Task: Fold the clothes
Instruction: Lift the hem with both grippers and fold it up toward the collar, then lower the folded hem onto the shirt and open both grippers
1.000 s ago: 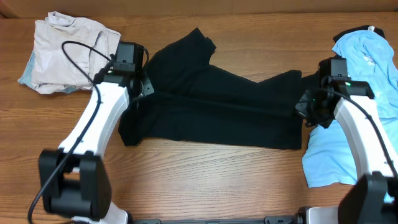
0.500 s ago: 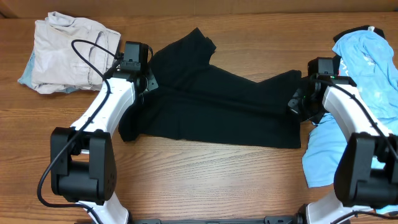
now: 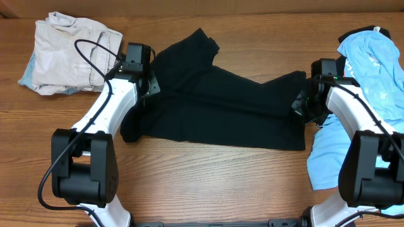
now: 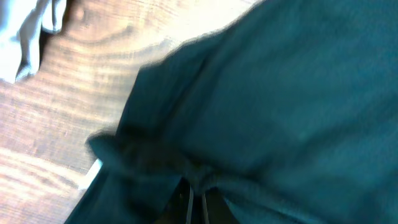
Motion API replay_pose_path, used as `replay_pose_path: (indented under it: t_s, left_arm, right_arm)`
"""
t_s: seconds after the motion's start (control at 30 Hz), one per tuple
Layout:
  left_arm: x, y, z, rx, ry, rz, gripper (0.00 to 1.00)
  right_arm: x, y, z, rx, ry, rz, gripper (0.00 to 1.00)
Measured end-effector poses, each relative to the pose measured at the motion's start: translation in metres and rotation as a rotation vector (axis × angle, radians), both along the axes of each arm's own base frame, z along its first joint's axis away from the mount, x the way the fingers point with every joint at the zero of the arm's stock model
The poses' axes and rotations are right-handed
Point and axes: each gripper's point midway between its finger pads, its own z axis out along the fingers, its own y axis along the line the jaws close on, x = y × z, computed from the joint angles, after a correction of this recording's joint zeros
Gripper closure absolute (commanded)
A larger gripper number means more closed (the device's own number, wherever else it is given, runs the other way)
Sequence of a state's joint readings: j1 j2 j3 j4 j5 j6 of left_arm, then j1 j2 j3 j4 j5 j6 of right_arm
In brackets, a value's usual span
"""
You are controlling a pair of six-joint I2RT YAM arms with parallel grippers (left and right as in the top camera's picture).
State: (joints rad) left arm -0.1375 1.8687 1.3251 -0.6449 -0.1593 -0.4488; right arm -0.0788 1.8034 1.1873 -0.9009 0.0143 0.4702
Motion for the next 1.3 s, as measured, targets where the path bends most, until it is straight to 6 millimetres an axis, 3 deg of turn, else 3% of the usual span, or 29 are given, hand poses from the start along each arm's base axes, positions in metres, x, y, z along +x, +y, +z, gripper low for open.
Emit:
replay_pose_path:
  t_s: [0.13,0.27,0.37,0.53,0.67,0.77,0.97,1.03,1.3]
  left_arm:
    - [-0.033,0.005,0.009,0.032,0.173,-0.018,0.96]
    - [-0.057,0.008,0.045,0.047,0.295,-0.016,0.96]
    - [-0.074,0.011,0.069,0.055,0.359,-0.010,0.96]
    - [-0.120,0.017,0.085,0.071,0.517,0.024,0.96]
    - [-0.134,0.017,0.079,0.079,0.570,0.050,0.96]
    - [-0.153,0.015,0.060,0.092,0.628,0.066,0.95]
    - [-0.176,0.016,0.025,0.096,0.620,0.098,0.96]
    - [-0.171,0.015,0.023,0.085,0.574,0.105,0.96]
    - [-0.114,0.006,0.022,0.031,0.322,0.106,0.96]
  right_arm:
    - [-0.015,0.002,0.018,0.004,0.015,0.001,0.96]
    - [-0.032,0.004,0.067,0.005,-0.067,0.002,0.96]
    - [-0.057,0.006,0.106,0.001,-0.128,0.002,0.96]
    - [-0.105,0.011,0.139,0.004,-0.134,0.003,0.96]
    - [-0.134,0.014,0.146,0.010,-0.091,0.003,0.96]
    - [-0.146,0.015,0.142,0.013,-0.059,0.003,0.96]
    - [-0.144,0.018,0.131,0.037,-0.050,0.006,0.96]
    - [-0.137,0.018,0.130,0.036,-0.062,0.005,0.96]
    - [-0.107,0.014,0.104,0.031,-0.016,0.004,0.96]
